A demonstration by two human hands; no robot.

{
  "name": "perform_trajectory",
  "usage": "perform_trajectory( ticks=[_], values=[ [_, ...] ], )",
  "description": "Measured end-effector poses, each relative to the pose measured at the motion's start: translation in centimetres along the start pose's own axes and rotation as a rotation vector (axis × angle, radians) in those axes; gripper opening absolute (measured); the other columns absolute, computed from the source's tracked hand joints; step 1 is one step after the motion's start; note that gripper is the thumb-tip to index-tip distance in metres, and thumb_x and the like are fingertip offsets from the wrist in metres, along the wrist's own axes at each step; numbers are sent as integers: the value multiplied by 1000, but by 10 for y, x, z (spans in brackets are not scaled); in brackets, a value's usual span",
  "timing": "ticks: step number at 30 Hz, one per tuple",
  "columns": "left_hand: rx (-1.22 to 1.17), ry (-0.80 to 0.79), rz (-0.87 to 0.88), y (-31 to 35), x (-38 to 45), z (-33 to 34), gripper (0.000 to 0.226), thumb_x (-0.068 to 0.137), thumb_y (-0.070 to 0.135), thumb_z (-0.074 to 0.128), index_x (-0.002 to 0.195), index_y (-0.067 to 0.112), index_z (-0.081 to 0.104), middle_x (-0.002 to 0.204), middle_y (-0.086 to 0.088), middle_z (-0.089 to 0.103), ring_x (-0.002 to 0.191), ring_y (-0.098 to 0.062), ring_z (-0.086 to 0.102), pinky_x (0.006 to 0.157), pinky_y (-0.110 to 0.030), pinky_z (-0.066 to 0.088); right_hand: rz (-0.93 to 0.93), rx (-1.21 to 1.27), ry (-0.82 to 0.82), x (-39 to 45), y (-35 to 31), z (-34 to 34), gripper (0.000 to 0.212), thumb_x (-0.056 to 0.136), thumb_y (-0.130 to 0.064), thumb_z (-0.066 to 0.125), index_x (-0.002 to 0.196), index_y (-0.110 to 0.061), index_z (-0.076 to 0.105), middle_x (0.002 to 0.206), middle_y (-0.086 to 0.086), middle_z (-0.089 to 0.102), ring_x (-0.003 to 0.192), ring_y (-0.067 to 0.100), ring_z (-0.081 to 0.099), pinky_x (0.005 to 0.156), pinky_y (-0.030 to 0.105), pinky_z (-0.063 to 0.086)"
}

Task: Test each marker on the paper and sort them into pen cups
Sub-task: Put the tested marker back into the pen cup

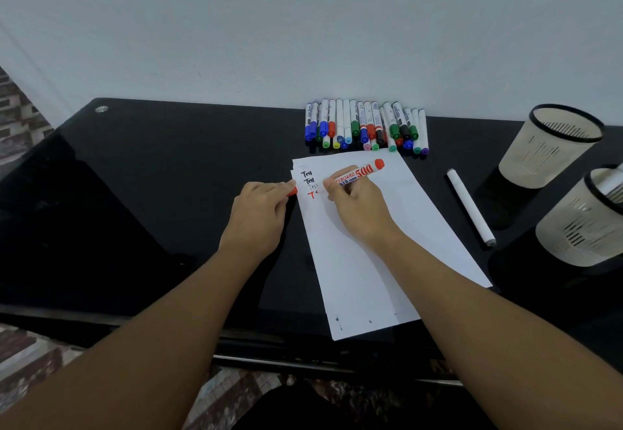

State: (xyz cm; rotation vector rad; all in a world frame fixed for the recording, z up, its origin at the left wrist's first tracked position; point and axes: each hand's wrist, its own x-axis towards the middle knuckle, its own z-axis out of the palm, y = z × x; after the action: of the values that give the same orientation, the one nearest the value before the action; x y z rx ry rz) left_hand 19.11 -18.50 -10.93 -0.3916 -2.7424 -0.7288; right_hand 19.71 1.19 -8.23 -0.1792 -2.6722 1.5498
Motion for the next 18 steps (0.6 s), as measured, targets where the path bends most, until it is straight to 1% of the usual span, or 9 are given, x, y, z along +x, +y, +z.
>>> perform_trajectory(
  ticks=[2, 4, 11, 14, 18],
  values=[
    [-10, 7, 4, 0, -1, 0, 36, 104, 16, 51, 137, 23, 64, 133, 8, 66, 122, -19, 49, 102, -40, 45, -8, -21, -11, 0, 1, 0, 34, 105, -45, 54, 107, -14, 66, 97, 5, 71, 91, 16, 67, 83, 30, 53],
    [-18, 11, 3, 0, -1, 0, 36, 104, 15, 52, 137, 23, 65, 132, 9, 67, 121, -19, 49, 101, -40, 45, -17, -47, -17, 1, 2, 1, 34, 105, -46, 53, 107, -15, 66, 96, 4, 71, 92, 15, 67, 85, 33, 53],
    [-6, 1, -11, 0, -1, -1, 36, 104, 16, 51, 138, 23, 63, 134, 8, 66, 124, -19, 49, 104, -39, 44, -1, -63, -16, 3, 2, 3, 35, 104, -48, 54, 109, -16, 67, 98, 3, 71, 92, 15, 67, 88, 35, 55],
    [-7, -4, -14, 1, -1, -1, 37, 105, 17, 50, 138, 23, 63, 134, 8, 66, 124, -19, 48, 104, -42, 44, -3, -60, -25, 2, 2, 2, 34, 104, -47, 54, 110, -16, 66, 98, 3, 71, 92, 15, 67, 87, 34, 55],
    [6, -17, -22, 2, -1, -1, 37, 105, 18, 49, 139, 24, 62, 136, 8, 65, 126, -19, 48, 105, -44, 44, 14, -47, 3, 3, 3, 3, 34, 104, -47, 53, 111, -16, 65, 98, 1, 70, 91, 13, 67, 85, 32, 56]
  ],
)
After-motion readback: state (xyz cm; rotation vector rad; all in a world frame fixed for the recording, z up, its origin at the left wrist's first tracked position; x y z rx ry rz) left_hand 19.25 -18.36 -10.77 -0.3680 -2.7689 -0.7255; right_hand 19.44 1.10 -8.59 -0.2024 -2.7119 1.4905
